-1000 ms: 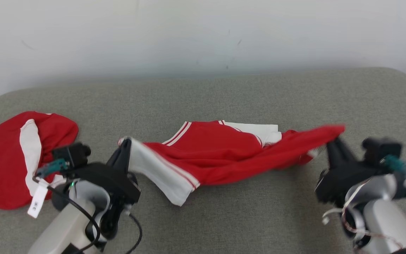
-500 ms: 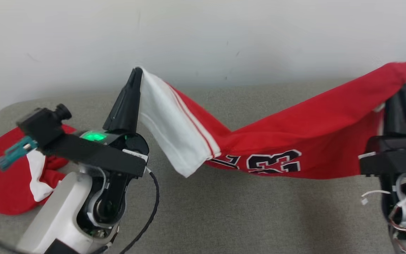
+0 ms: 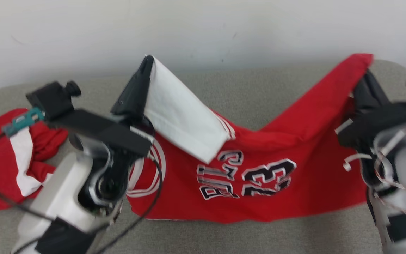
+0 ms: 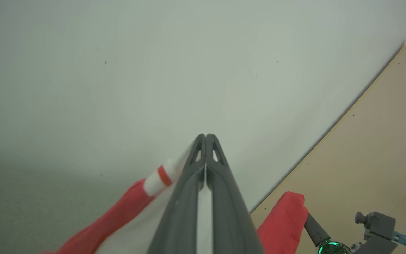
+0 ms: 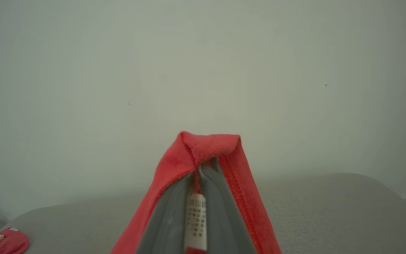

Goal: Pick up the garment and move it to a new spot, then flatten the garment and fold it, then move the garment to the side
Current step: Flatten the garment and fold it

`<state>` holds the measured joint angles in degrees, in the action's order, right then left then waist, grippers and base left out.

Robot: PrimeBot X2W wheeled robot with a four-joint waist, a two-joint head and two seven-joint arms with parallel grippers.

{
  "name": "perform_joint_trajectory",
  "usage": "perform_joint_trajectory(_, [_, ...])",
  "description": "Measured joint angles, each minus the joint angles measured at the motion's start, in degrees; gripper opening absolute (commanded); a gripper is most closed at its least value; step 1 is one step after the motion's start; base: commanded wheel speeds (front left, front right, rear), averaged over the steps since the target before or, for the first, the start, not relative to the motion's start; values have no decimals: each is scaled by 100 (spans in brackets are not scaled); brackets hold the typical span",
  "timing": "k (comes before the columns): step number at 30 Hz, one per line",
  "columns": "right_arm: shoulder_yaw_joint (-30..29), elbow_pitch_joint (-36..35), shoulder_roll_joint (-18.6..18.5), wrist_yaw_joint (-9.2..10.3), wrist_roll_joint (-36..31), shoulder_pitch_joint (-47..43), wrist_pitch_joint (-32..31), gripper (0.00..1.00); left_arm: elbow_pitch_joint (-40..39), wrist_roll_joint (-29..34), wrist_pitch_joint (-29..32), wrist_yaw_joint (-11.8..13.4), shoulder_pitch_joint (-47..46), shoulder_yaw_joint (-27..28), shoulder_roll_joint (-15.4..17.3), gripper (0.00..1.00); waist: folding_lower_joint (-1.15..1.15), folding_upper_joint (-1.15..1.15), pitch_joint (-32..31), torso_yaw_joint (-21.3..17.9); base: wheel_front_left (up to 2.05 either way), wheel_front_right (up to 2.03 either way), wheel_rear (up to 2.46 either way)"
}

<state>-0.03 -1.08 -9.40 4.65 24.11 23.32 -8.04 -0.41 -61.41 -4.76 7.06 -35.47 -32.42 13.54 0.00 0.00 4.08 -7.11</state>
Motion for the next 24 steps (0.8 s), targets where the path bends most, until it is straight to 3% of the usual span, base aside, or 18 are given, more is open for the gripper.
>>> perform_joint_trajectory(2, [152, 746, 103, -108, 148, 586, -231, 0, 581, 9, 93, 1, -367, 55, -96, 0, 1, 0, 137, -14, 0, 0, 0])
perform_joint_trajectory(5, [171, 1483, 242, -115, 355, 1728, -419, 0, 1236, 361, 11, 8, -1222, 309, -137, 0, 1, 0, 358, -40, 0, 0, 0])
perform_joint_trajectory(8, [-76, 1562, 49, -157, 314, 2967, -290, 0, 1452, 817, -294, 7, -2423, 505, -331, 0, 2, 1, 583, -57, 0, 0, 0])
perform_joint_trajectory(11, [-155, 1274, -243, -286, 247, 3554, -118, 0, 1330, 1143, -563, 4, -3111, 526, -550, 0, 0, -1, 767, -39, 0, 0, 0])
perform_joint_trajectory(16, [56, 1308, -527, -446, -71, 2999, -161, 0, 1282, 1360, -610, 7, -2834, 301, -420, 0, 1, 0, 919, 123, 0, 0, 0])
perform_joint_trajectory(21, [233, 2111, -514, -517, -93, 1304, -520, 0, 1788, 1262, -277, 7, -1401, -141, -254, 0, 1, 0, 1040, 314, 0, 0, 0])
perform_joint_trajectory(24, [319, 2492, -424, -545, -74, 745, -645, 0, 2168, 1003, -98, 7, -647, -303, -285, 0, 1, 0, 1085, 390, 0, 0, 0])
